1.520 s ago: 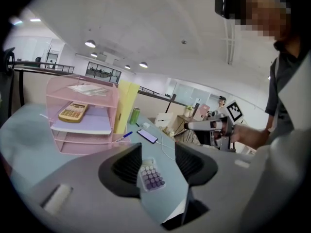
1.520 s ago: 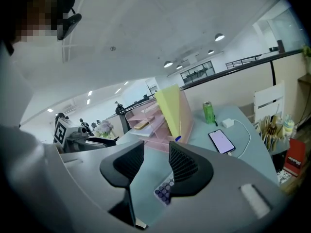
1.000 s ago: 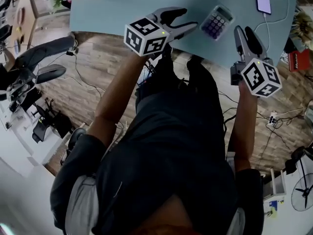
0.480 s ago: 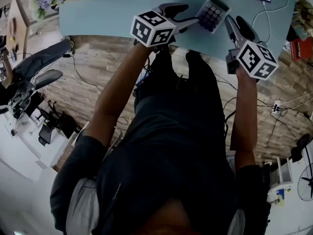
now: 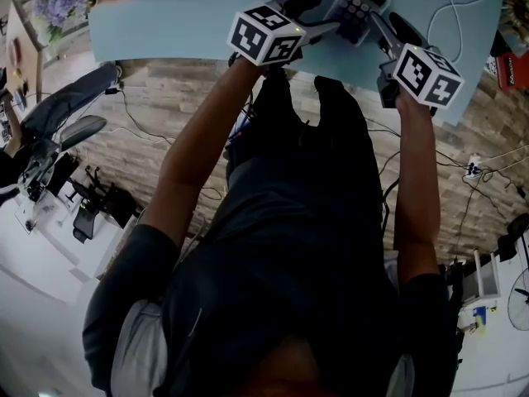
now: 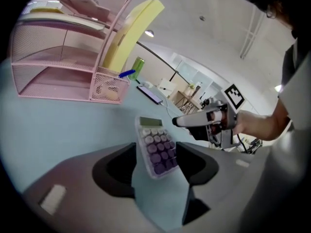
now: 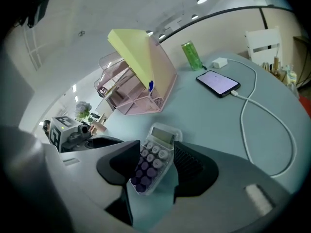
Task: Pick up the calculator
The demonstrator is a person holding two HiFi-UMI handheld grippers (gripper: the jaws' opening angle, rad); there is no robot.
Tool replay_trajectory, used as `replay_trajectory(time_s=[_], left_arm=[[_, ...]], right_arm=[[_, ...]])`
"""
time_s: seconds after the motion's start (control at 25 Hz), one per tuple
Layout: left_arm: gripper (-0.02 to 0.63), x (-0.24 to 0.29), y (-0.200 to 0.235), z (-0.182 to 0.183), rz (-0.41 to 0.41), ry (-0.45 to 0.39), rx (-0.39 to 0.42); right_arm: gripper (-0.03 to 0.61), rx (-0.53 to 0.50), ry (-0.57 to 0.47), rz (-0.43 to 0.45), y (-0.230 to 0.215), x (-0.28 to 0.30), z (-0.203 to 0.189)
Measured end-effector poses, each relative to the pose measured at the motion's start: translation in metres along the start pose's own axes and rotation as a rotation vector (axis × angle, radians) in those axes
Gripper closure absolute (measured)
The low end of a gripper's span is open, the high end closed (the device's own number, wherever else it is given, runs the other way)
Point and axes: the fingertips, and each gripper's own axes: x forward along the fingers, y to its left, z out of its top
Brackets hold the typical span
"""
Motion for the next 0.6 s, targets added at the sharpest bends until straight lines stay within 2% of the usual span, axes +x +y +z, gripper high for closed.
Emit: replay_trajectory(time_s=[0.6], left_arm=[[0.337, 0.024, 0.007, -0.006, -0.002, 0.044, -0.021]], right_arm=[[0.38, 0.042, 0.052, -0.001, -0.015, 0.026, -0.026]])
